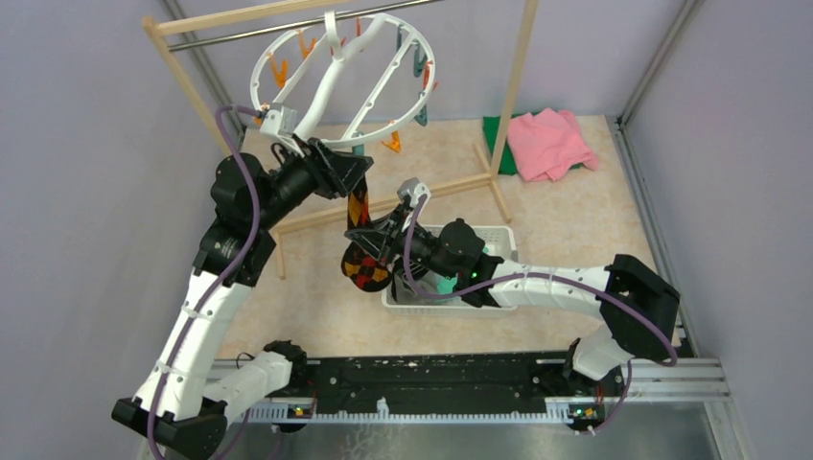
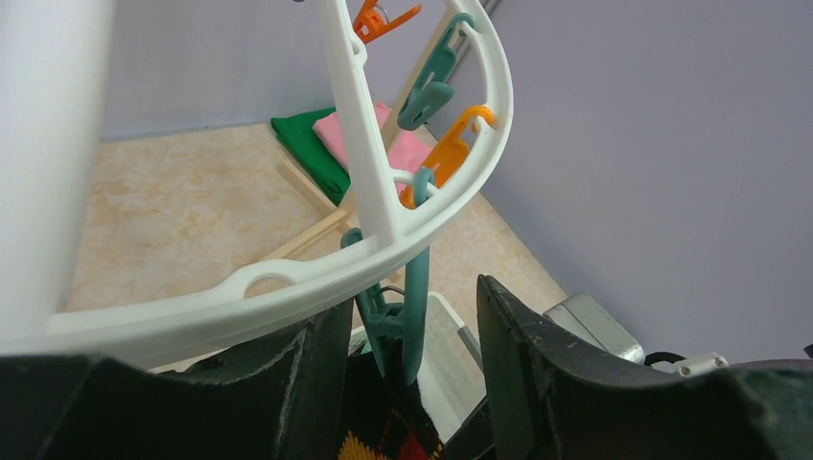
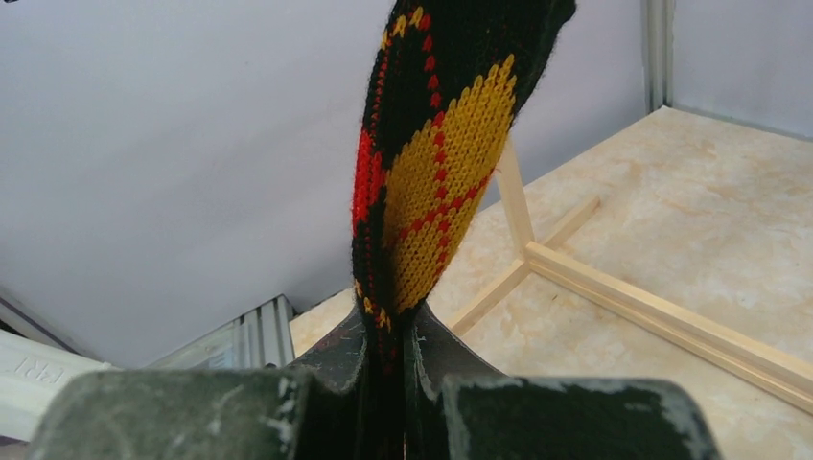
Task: Remove the socks clipped to the hanger
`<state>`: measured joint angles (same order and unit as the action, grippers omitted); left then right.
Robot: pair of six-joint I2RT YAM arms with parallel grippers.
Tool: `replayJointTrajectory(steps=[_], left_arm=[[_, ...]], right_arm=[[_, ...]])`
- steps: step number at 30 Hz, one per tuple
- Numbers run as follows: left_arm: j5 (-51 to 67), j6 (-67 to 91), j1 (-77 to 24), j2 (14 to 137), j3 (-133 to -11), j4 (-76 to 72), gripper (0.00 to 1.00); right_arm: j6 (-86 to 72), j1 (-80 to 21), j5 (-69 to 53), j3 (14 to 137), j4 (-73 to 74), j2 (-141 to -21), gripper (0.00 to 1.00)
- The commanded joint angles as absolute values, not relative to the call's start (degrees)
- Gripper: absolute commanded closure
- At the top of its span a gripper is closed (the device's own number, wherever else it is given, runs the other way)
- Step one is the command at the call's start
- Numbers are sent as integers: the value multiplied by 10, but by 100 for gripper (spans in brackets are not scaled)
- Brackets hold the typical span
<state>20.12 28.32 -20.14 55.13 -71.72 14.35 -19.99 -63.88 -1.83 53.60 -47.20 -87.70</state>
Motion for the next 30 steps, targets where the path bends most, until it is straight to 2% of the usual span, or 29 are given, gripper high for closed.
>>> replayJointTrajectory(steps=[1,6,15,20,22,26,27,29,30], left_arm=[[205,270,-198,545,-710,80,44],[206,265,-198,538,-701,65,48],[185,259,-198,537,-707,60,85],[184,269,-198,537,-706,61,100],[184,267,-197,537,-706,61,100],[175,240,-198,535,-696,62,95],[175,225,-197,533,-691,63,81],[166,198,-198,530,-681,77,44],[159,180,-198,528,-677,86,32]], right_arm=[[-216,-638,-42,534,-494,-866,100],[-227,-638,-47,528,-496,-867,100],[-233,-639,-53,529,-495,-873,100],[-236,-638,-53,527,-492,-872,100],[-233,-638,-47,522,-488,-864,100],[-214,-631,-16,492,-462,-816,100],[-210,-627,-8,480,-448,-796,100],[-200,-615,8,455,-415,-751,100],[-197,-608,19,441,-393,-724,100]])
